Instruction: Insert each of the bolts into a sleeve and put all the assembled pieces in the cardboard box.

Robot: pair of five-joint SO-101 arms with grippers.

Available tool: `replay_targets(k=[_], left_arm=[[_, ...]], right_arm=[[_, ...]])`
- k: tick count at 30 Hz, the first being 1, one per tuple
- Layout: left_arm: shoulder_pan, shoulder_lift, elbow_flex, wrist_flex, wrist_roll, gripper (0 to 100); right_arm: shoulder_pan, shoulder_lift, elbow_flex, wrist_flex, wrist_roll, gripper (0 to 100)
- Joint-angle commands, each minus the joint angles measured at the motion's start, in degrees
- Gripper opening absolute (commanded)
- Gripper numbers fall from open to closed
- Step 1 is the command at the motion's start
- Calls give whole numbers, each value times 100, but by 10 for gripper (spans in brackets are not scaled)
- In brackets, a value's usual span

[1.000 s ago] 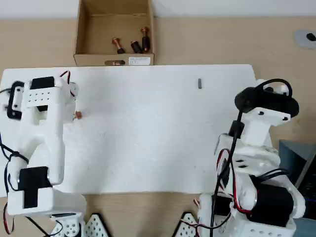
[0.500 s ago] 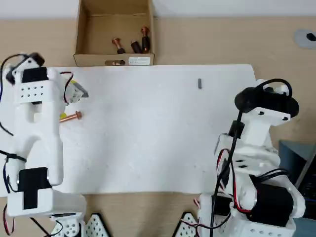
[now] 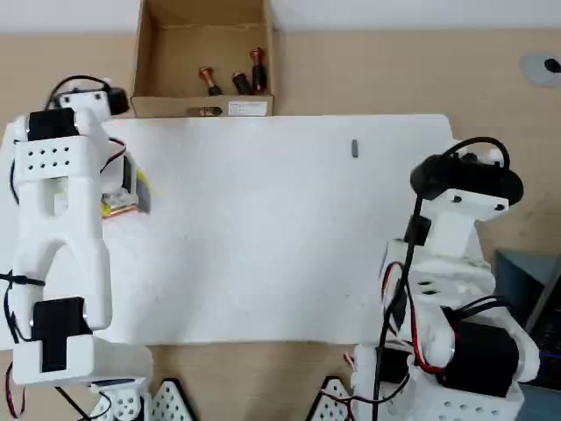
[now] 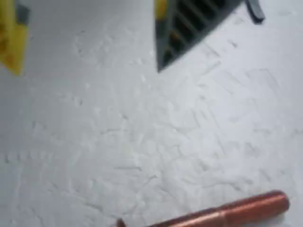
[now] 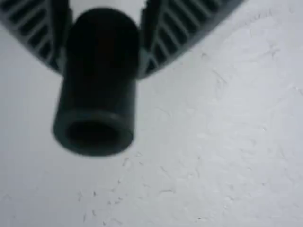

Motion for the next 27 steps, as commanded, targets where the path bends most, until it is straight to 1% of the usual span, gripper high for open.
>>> replay_targets(k=[1, 4, 6, 11, 16, 22, 27], left_arm=[[-97, -224, -308, 26, -1503, 143], [-105, -224, -264, -44, -2602, 143], [-97, -224, -44, -299, -2971, 140], [-167, -224, 791, -1785, -3253, 140], [-193, -224, 1512, -2796, -3886, 143], [-202, -207, 2040, -3446, -4484, 143], [-202, 242, 2022, -3657, -4677, 143]], right_arm=[[31, 31, 13, -123, 62, 9], [31, 31, 13, -132, 62, 9], [31, 31, 13, -132, 62, 9], [31, 40, 22, -158, 62, 9], [31, 40, 277, -413, 105, 9], [31, 40, 462, -510, 97, 9], [31, 31, 576, -554, 88, 9]])
